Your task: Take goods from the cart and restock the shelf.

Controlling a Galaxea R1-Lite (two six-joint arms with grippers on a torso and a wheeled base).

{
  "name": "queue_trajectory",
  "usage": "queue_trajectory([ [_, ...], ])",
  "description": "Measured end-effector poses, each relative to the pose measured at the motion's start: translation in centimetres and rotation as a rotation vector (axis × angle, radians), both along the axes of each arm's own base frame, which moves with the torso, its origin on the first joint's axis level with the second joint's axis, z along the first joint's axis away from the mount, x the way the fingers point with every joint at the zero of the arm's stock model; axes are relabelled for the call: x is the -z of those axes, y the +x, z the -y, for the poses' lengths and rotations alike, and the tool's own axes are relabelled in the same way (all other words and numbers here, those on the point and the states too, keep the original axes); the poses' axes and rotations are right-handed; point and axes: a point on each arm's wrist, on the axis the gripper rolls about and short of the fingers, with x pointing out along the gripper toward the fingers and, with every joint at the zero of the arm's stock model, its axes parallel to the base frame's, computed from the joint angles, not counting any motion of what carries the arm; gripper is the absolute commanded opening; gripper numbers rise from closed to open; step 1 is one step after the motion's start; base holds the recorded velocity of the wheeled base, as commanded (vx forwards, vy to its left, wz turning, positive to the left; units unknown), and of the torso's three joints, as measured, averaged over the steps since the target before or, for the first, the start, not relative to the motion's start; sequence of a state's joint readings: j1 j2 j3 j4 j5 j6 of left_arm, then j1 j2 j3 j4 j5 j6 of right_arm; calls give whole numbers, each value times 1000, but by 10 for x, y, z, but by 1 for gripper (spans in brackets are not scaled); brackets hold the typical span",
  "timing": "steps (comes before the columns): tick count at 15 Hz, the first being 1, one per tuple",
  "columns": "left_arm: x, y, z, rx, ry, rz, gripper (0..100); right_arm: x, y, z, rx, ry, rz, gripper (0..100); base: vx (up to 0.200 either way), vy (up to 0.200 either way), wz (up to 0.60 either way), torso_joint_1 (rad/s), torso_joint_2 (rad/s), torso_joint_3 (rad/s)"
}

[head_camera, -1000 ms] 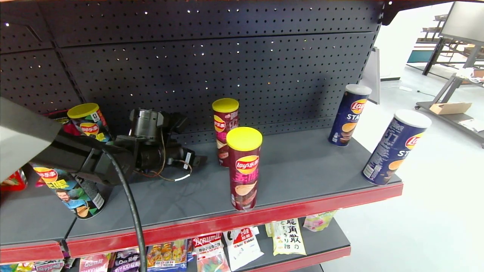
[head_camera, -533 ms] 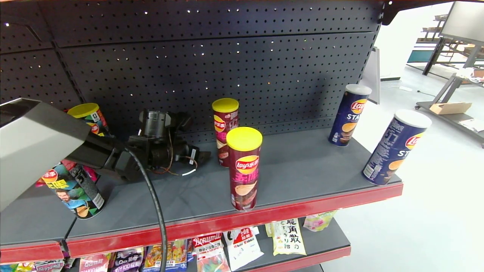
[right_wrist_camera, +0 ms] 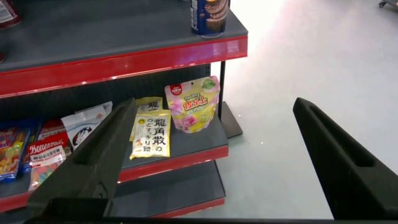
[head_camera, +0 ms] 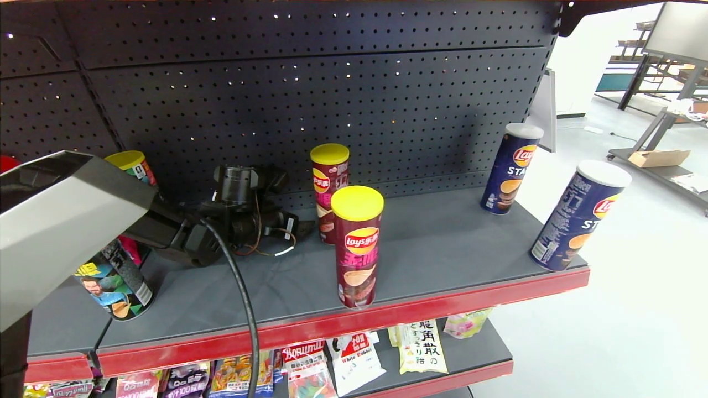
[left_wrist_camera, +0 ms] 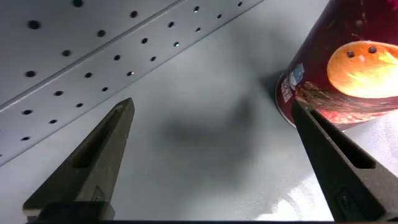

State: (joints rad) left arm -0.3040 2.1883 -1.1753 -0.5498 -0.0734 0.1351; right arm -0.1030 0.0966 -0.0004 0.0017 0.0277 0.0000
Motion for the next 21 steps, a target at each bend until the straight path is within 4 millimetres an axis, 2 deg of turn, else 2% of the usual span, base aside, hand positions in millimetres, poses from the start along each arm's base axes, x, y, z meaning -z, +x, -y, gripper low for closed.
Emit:
queue_trajectory([
  [12,2,-3,8,47,-15,-15,100,0,0,0,0,0,0,100,0,0,0,0,0,0],
  [21,1,-7,22,85,-18,-15,100,0,0,0,0,0,0,100,0,0,0,0,0,0],
])
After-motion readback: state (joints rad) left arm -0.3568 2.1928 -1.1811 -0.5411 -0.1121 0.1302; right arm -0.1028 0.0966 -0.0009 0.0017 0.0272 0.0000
